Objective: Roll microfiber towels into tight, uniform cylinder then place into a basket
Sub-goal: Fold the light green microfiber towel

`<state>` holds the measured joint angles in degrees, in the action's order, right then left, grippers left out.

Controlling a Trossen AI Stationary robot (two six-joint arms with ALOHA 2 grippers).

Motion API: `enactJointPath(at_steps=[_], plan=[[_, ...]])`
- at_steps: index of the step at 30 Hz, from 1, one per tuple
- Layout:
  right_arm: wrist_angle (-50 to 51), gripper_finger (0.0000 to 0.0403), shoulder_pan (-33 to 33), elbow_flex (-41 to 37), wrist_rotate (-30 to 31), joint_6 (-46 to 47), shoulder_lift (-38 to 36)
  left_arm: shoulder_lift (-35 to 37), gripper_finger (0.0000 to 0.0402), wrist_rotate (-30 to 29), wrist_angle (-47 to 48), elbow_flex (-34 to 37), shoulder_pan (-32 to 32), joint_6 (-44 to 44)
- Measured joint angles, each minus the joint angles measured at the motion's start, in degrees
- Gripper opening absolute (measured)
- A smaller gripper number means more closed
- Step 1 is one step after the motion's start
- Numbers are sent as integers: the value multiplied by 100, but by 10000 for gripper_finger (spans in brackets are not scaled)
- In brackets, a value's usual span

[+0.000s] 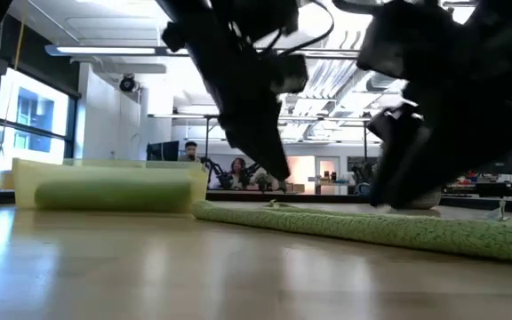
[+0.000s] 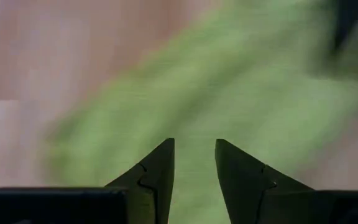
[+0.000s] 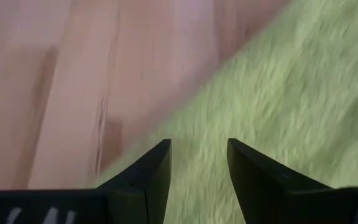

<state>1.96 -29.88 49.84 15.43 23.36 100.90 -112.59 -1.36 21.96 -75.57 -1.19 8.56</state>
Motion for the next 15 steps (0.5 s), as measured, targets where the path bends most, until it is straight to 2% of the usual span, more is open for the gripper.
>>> enactJointPath(at_steps=[3,5,11,15], plan=[[343,149,-2,-2,-218,62,-38,6,106,682,-29,-3,268,405],[522,149,-1,-2,-456,87,-96,-11,106,745,-74,-2,495,600],[717,149,-8,0,-1158,79,-125,-151,106,54,-93,-4,1009,534],[793,149,-45,0,-1291,248,-127,-196,106,-167,-91,-7,1076,395]])
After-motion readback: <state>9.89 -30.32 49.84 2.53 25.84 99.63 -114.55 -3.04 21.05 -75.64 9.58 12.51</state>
